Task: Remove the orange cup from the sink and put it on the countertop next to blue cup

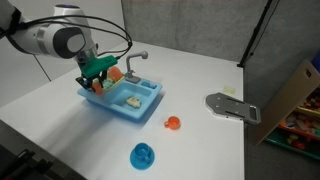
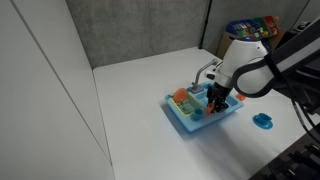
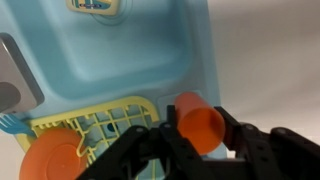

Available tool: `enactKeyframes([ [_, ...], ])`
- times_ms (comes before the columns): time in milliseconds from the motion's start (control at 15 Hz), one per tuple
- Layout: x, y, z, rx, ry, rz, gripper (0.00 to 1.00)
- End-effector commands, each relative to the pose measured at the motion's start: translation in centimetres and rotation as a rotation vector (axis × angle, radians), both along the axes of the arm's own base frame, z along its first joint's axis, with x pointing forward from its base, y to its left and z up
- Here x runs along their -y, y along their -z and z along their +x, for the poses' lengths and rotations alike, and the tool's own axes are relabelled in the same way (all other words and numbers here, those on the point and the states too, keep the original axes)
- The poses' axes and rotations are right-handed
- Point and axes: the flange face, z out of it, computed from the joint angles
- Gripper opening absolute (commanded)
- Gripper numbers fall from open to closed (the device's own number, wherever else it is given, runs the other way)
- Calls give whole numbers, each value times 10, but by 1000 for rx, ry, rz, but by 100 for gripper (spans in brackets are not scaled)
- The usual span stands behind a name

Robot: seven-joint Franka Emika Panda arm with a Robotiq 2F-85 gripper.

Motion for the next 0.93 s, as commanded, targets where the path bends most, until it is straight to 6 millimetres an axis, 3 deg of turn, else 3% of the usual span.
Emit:
enactKeyframes([
  [0,-3,1,4,23,-28,-1,17],
  [533,-4,8,4,23,-34,0,17],
  [600,-4,8,3,22,-33,1,53],
  [667,-4,8,3,23,-33,3,68],
  [867,-3,6,3,29,-32,6,89],
])
